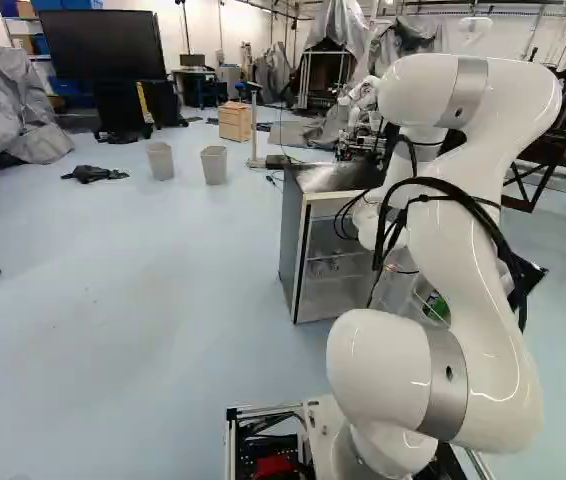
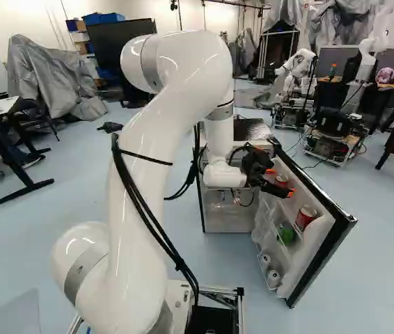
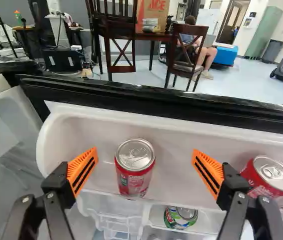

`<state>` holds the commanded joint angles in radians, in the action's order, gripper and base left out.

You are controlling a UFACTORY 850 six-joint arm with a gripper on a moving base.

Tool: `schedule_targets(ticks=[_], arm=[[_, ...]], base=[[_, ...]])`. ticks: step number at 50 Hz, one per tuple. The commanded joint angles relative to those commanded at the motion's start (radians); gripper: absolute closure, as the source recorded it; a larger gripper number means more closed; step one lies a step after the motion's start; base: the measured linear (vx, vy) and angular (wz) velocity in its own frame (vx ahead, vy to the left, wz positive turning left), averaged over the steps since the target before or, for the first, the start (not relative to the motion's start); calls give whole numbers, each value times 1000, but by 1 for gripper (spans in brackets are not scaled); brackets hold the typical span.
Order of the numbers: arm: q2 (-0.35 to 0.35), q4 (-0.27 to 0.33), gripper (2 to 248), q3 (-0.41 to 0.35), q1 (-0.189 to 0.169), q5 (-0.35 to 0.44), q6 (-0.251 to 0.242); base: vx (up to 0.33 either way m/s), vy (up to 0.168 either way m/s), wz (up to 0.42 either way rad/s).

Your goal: Grab a drink from the fridge

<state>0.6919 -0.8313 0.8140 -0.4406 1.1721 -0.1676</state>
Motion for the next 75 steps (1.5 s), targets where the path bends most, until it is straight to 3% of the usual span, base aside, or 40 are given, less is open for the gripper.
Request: schedule_targets(ticks=[3,4,8,9,13,14,19,20,24,25,75], arm=[[0,0,3,0,0,0,0],[0,0,23,0,0,0,0],[0,0,23,0,0,0,0],[0,0,60,0,0,0,0],[0,0,60,0,0,0,0],[0,0,98,0,0,0,0],[0,0,98,0,0,0,0],[0,0,136,0,0,0,0],[0,0,136,0,0,0,0],[0,0,153,0,0,0,0],[-14,0,153,-22,16,15,0]], base=[[0,0,0],[0,0,0],[0,0,0],[0,0,0],[0,0,0],[0,0,0],[0,0,0],[0,0,0],[0,0,0],[0,0,0],[0,0,0]])
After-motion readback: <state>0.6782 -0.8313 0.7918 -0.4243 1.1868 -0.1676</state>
